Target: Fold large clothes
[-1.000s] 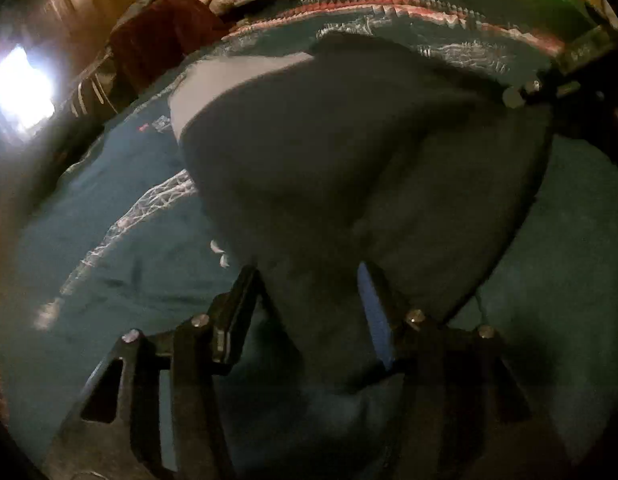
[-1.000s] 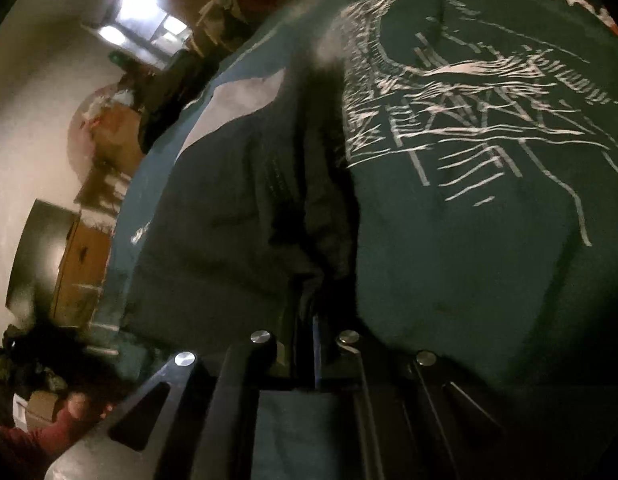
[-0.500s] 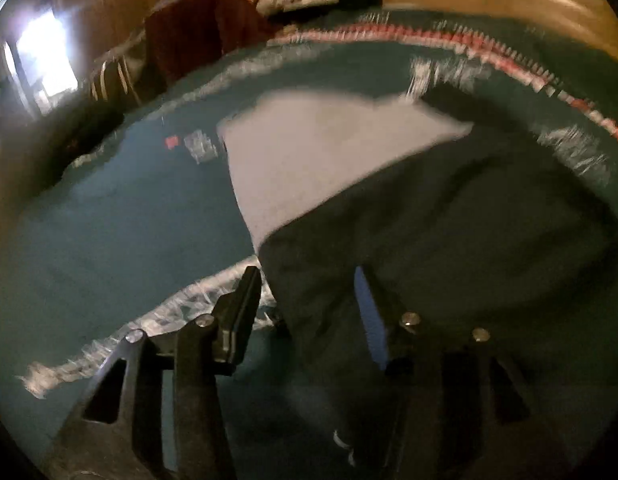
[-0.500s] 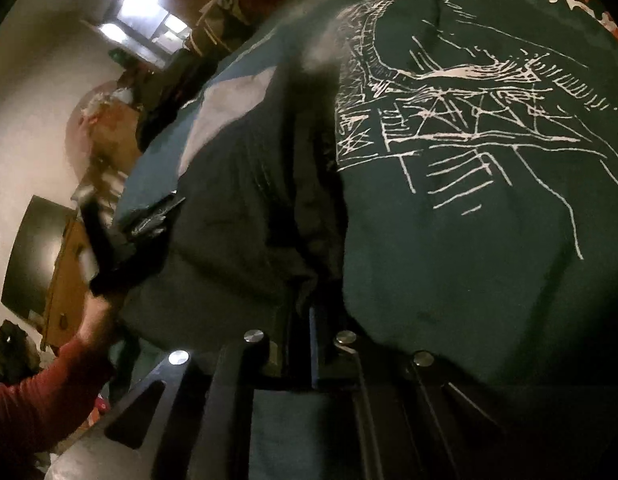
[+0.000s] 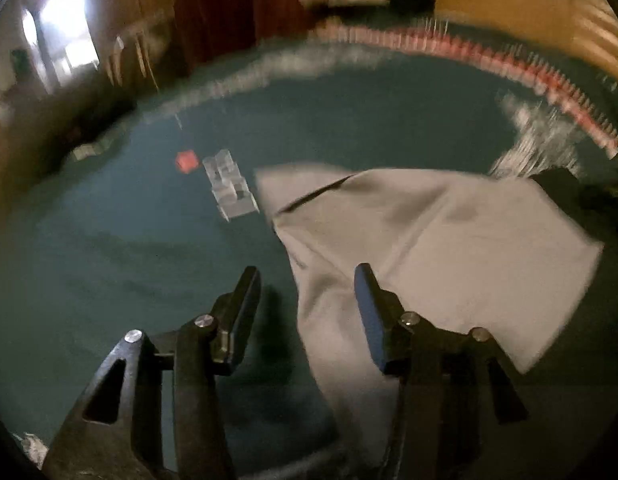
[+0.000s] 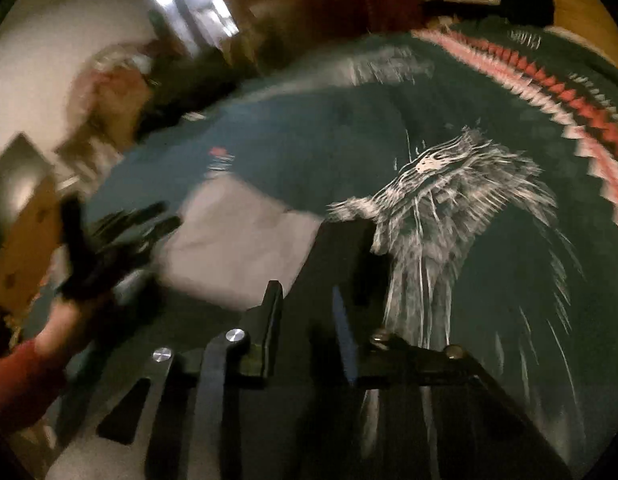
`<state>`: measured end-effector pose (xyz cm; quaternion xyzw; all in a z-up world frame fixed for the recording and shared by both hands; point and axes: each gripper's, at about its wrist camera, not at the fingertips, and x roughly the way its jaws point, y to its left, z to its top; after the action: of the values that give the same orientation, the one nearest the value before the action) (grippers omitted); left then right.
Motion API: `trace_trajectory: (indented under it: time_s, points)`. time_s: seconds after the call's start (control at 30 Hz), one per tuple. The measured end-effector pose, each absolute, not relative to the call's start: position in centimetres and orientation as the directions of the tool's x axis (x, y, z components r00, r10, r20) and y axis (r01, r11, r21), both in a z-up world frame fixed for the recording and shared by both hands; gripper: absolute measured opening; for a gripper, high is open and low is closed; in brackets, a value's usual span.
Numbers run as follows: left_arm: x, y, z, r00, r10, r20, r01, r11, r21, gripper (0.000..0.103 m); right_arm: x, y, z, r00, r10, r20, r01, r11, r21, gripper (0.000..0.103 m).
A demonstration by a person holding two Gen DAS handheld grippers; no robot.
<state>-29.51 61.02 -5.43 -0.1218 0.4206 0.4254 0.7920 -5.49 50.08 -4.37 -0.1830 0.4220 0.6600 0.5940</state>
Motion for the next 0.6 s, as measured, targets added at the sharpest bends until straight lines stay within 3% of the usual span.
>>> trace_trajectory:
  time_s: [0.1, 0.17, 0.23, 0.33, 0.43, 0.53, 0.6]
  points:
    - [-30.2, 60.5, -4.1, 0.301, 0.558, -0.773, -0.787, 0.604, 0.129, 0.050, -4.7, 55.7, -10.4, -0.231, 0.471, -0.851, -0.935, 0.136, 0.329, 0.023]
    - [-32.0, 57.9, -1.9, 0.353, 0.568, -0.743, -0.779, 0.619, 0.103, 0.044, -4.4, 55.5, -9.9, -0.230, 0.493, -0.839, -0.933, 0.135, 0.335, 0.022]
    - [-34.4, 53.0, 0.6, 0.466, 0.566, -0.680, -0.725, 0.684, 0.073, 0.044, -4.9, 53.1, -7.2, -0.184, 0.538, -0.822, -0.947, 0.128, 0.296, 0.031]
    - [-38.6, 43.6, 2.3, 0.581, 0.521, -0.626, -0.616, 0.784, 0.080, 0.047, -7.6, 45.4, -2.5, -0.178, 0.656, -0.734, -0.967, 0.021, 0.254, 0.031]
    - [-41.2, 37.8, 0.3, 0.581, 0.438, -0.686, -0.576, 0.817, 0.033, 0.048, -11.2, 37.0, -2.1, -0.150, 0.674, -0.723, -0.984, -0.030, 0.176, 0.036]
    - [-41.3, 35.5, -2.6, 0.498, 0.456, -0.737, -0.599, 0.796, 0.087, 0.048, -13.5, 31.6, -5.3, -0.136, 0.621, -0.772, -0.985, -0.003, 0.172, 0.037]
    - [-41.2, 35.8, -2.0, 0.496, 0.459, -0.738, -0.615, 0.785, 0.075, 0.056, -13.8, 30.1, -8.2, -0.141, 0.587, -0.797, -0.984, 0.007, 0.179, 0.040]
